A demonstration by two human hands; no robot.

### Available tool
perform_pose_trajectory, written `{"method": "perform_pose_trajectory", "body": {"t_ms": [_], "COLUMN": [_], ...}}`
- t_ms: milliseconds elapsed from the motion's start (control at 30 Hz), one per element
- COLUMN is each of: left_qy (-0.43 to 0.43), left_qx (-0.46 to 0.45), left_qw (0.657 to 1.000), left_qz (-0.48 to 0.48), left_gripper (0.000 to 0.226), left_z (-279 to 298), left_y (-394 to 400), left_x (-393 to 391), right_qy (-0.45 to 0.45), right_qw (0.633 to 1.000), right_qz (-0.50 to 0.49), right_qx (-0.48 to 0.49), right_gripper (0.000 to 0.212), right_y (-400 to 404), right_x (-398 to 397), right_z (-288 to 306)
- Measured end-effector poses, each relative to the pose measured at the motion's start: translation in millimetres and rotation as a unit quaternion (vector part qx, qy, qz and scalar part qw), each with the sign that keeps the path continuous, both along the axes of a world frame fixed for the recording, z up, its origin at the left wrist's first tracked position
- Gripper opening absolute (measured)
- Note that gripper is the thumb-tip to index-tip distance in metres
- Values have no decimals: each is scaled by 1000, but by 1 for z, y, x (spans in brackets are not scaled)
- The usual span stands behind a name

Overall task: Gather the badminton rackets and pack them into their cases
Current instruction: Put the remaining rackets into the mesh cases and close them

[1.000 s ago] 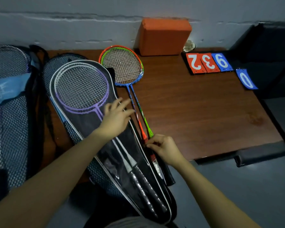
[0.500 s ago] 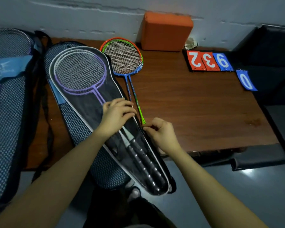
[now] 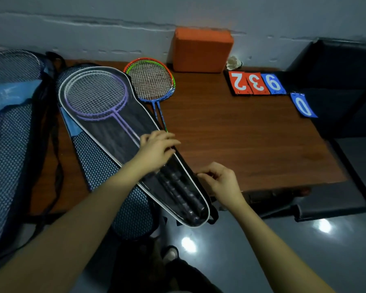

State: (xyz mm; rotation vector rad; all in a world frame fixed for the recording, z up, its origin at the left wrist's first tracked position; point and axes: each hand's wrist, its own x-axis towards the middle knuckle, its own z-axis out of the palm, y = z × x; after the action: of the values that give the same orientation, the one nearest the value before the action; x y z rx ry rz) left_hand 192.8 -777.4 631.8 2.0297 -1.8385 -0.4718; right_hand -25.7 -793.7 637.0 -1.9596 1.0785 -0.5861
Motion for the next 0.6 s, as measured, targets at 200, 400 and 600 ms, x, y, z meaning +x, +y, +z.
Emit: {"method": "perform_pose_trajectory", "body": {"t_ms": [200, 400, 600], "left_qy": [2, 17, 57], "left_qx": [27, -30, -99], "left_qw": [999, 999, 987], "left_qz": [-21, 29, 112], "left_gripper": [19, 17, 18], "left_z": [-1, 0, 3], "left_y": [27, 17, 0], "left_x": [-39, -39, -34], "right_qy": [-20, 20, 53], "right_qw": [1000, 998, 992], "right_qz": [-3, 19, 2], "right_qx": [6, -62, -111], "right_gripper": [14, 11, 27], "right_y": [2, 0, 4], "right_x": [3, -9, -52], "right_z": [-2, 1, -1]}}
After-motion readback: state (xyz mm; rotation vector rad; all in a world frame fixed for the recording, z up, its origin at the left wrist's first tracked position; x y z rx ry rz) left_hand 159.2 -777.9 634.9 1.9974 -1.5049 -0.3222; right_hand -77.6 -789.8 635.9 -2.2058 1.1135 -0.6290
